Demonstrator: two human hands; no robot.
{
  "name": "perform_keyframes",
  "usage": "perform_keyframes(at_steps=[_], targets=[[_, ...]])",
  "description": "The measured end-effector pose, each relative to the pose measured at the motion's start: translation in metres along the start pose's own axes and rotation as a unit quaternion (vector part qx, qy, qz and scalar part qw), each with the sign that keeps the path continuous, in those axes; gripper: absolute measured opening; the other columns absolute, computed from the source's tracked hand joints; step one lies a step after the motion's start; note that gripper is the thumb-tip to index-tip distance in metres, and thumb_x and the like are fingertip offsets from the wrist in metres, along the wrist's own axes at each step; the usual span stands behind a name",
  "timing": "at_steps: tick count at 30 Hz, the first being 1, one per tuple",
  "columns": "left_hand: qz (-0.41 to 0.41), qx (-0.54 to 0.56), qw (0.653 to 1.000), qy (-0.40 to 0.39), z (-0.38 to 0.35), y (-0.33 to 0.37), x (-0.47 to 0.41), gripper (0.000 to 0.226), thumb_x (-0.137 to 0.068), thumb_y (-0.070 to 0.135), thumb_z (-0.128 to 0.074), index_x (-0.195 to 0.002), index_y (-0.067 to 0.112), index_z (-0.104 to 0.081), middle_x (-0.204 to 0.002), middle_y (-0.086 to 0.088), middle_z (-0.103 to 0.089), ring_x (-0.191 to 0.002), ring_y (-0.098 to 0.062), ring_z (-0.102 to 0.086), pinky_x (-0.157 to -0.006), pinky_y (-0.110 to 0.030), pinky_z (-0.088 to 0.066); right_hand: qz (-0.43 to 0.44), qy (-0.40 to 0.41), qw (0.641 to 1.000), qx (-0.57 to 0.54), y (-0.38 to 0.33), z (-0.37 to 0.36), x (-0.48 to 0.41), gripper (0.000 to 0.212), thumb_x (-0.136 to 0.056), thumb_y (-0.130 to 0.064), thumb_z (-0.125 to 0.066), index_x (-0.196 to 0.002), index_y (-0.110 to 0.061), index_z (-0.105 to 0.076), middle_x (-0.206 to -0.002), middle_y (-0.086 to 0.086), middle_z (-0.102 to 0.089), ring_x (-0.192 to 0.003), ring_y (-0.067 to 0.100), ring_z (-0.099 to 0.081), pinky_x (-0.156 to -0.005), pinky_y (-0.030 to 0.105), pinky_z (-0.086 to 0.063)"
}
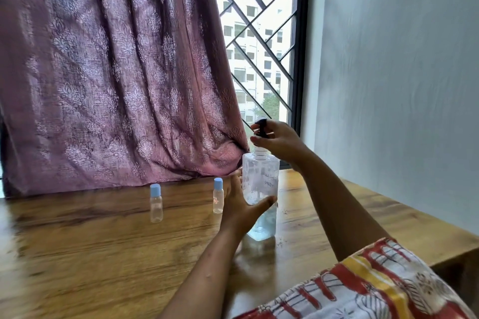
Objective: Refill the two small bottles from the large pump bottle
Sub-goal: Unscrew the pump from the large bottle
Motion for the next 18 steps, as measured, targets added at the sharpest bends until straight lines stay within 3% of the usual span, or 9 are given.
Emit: perform_keyframes(at_steps=[5, 10, 14, 16, 18], targets=[[0.003, -0.023, 1.0, -0.002, 0.001, -0.002, 0.001, 0.102, -0.053, 0.068, -0.072, -0.137, 0.031, -0.028, -0.136, 0.003, -0.051, -0.121, -0.016, -0.053, -0.102, -0.041, -0.046, 0.037, 0.064, 0.996, -0.047, -0.031, 0.028, -0.011, 0.03, -0.084, -0.008, -0.066, -0.114, -0.005, -0.06, -0.102, 0.009, -0.064, -0.093, 0.021, -0.063, -0.093, 0.037, -0.051], [0.008, -0.043, 0.999, -0.01, 0.003, -0.004, 0.002, 0.099, -0.06, 0.069, -0.071, -0.141, 0.031, -0.027, -0.139, 0.007, -0.049, -0.123, -0.015, -0.051, -0.101, -0.039, -0.045, 0.084, 0.131, 0.983, -0.096, -0.077, 0.064, -0.02, 0.026, -0.082, -0.005, -0.067, -0.106, -0.012, -0.06, -0.093, 0.004, -0.063, -0.089, 0.018, -0.059, -0.095, 0.043, -0.051], [0.011, -0.09, 0.996, -0.009, 0.008, -0.006, 0.009, 0.099, -0.061, 0.078, -0.061, -0.142, 0.03, -0.027, -0.138, 0.002, -0.048, -0.125, -0.019, -0.048, -0.098, -0.037, -0.044, 0.119, 0.14, 0.976, -0.117, -0.11, 0.09, -0.019, 0.03, -0.084, 0.0, -0.064, -0.114, 0.0, -0.057, -0.091, 0.004, -0.06, -0.089, 0.017, -0.058, -0.087, 0.026, -0.051], [0.013, -0.123, 0.992, -0.014, 0.009, -0.006, 0.013, 0.1, -0.065, 0.073, -0.059, -0.146, 0.027, -0.022, -0.146, -0.002, -0.038, -0.132, -0.021, -0.039, -0.102, -0.038, -0.04, 0.135, 0.157, 0.97, -0.13, -0.123, 0.106, -0.013, 0.028, -0.084, -0.001, -0.064, -0.11, -0.005, -0.058, -0.091, 0.005, -0.059, -0.087, 0.016, -0.057, -0.083, 0.022, -0.05], [0.021, -0.148, 0.989, -0.018, 0.012, -0.008, 0.016, 0.103, -0.065, 0.074, -0.055, -0.148, 0.027, -0.015, -0.154, -0.002, -0.026, -0.14, -0.023, -0.028, -0.109, -0.043, -0.035, 0.151, 0.193, 0.96, -0.137, -0.127, 0.123, -0.005, 0.026, -0.081, -0.005, -0.067, -0.104, -0.013, -0.059, -0.089, -0.001, -0.062, -0.086, 0.014, -0.059, -0.089, 0.027, -0.049]])
Point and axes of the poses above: each hand's wrist, its own x-axis away from the middle knuckle, its own z-axis out of the back of the hand, y = z × x, the point moved 9 cm from there along -x, towards the middle knuckle
